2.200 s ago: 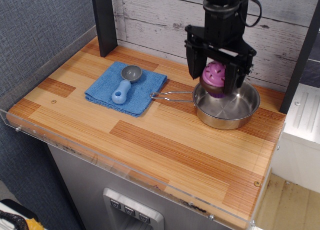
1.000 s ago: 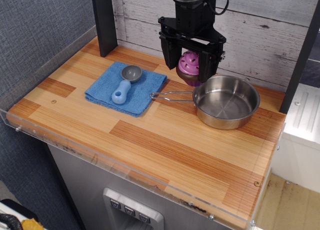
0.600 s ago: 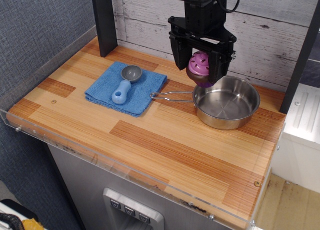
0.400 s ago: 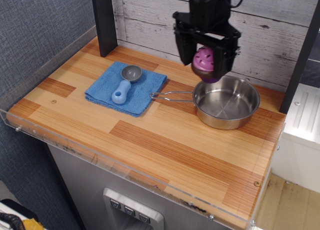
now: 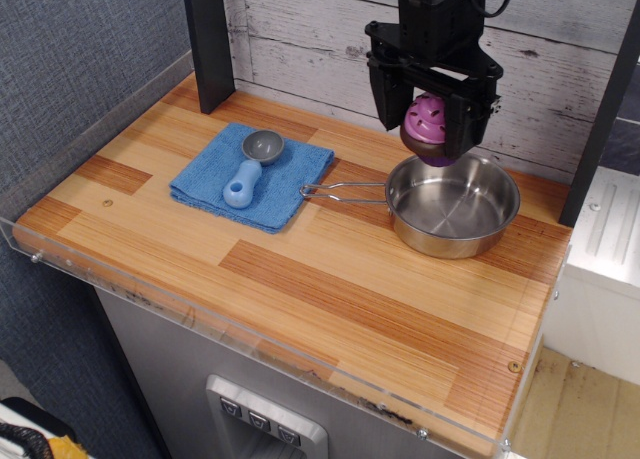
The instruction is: Pick up the purple fruit and put it in the pot
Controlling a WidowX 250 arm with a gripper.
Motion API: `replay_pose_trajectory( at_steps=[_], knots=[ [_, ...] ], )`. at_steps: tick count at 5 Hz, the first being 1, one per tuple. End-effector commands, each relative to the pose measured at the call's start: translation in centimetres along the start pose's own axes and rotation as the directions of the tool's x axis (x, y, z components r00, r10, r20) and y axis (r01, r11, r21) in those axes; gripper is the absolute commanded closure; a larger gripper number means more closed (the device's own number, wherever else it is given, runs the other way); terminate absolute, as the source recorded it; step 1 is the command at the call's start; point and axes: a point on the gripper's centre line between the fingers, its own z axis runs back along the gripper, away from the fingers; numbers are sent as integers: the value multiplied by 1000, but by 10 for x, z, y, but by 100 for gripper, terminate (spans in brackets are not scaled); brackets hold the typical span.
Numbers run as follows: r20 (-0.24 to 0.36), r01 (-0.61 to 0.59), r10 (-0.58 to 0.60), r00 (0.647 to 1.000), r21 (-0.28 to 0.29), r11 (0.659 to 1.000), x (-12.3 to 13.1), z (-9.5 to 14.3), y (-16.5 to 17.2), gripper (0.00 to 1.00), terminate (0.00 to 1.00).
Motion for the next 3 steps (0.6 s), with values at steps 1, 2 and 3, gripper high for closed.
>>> replay_pose_trajectory(
  at_steps=[1, 2, 3],
  knots=[
    [45, -1, 0, 999, 39, 999, -3, 10, -4, 0, 0],
    [64, -40, 37, 997, 36, 999, -4, 9, -3, 0, 0],
    [58, -20, 18, 998, 25, 999, -4, 9, -1, 0, 0]
  ],
)
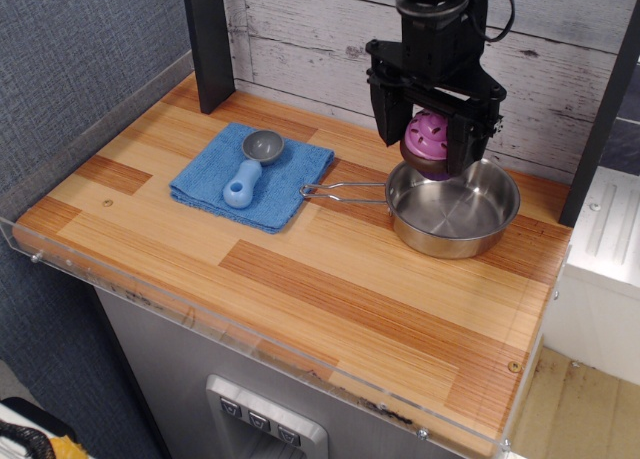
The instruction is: Pick up the purple fruit and put it in the pot
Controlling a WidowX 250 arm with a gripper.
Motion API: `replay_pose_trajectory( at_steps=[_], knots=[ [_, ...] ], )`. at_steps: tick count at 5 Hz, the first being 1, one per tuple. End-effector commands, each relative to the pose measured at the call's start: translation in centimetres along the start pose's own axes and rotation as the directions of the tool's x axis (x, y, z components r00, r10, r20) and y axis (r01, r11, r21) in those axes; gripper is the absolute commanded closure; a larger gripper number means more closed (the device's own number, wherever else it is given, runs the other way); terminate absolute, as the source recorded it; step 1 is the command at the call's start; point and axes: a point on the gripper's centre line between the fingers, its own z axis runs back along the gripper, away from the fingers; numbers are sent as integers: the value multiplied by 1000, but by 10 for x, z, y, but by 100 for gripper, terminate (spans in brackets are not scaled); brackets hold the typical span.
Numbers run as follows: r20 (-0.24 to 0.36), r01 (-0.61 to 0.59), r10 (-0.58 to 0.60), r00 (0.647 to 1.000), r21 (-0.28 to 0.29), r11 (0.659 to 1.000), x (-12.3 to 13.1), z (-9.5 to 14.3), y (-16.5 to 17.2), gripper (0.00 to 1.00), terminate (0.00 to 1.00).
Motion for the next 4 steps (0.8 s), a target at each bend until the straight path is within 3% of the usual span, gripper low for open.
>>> replay_pose_trajectory(
  at_steps=[1, 2, 3, 4],
  knots=[
    [36, 28, -27, 999, -10, 1000, 0, 18, 2, 100, 0],
    [11, 66, -66, 998, -2, 998, 0, 15, 2, 100, 0],
    [-8, 73, -73, 997, 1, 997, 1, 12, 0, 0, 0],
    [-28, 76, -76, 997, 14, 997, 0, 10, 1, 0, 0]
  ],
)
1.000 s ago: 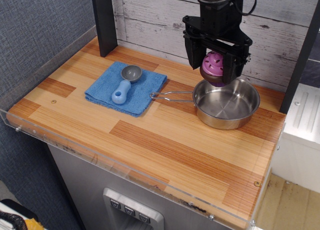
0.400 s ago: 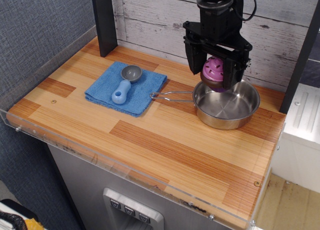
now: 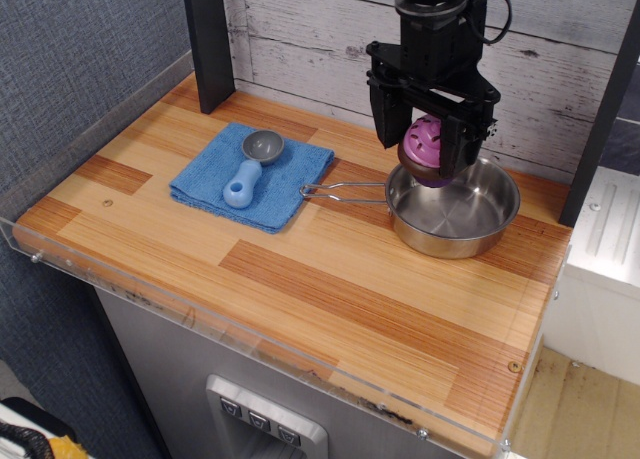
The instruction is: Pick up the purple fruit and put it in the pot
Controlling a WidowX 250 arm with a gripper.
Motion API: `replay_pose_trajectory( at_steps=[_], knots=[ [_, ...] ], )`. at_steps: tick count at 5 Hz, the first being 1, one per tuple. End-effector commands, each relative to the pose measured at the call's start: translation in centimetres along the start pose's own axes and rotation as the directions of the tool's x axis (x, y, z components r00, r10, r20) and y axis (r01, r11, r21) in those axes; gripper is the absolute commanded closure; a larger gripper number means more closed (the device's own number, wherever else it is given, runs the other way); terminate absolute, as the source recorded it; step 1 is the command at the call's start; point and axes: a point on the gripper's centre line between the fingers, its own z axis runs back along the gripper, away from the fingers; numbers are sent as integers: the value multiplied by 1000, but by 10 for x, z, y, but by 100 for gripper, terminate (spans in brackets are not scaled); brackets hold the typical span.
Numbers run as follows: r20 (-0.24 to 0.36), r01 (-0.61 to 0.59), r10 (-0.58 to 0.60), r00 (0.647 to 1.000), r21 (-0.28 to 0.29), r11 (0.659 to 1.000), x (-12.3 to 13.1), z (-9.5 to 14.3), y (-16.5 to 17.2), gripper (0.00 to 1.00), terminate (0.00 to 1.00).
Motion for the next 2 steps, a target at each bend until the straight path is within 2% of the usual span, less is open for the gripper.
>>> replay_pose_trajectory(
  at_steps=[1, 2],
  knots=[
    [21, 16, -17, 1000, 30, 999, 0, 13, -1, 0, 0],
    [16, 5, -6, 1000, 32, 999, -2, 14, -1, 0, 100]
  ],
)
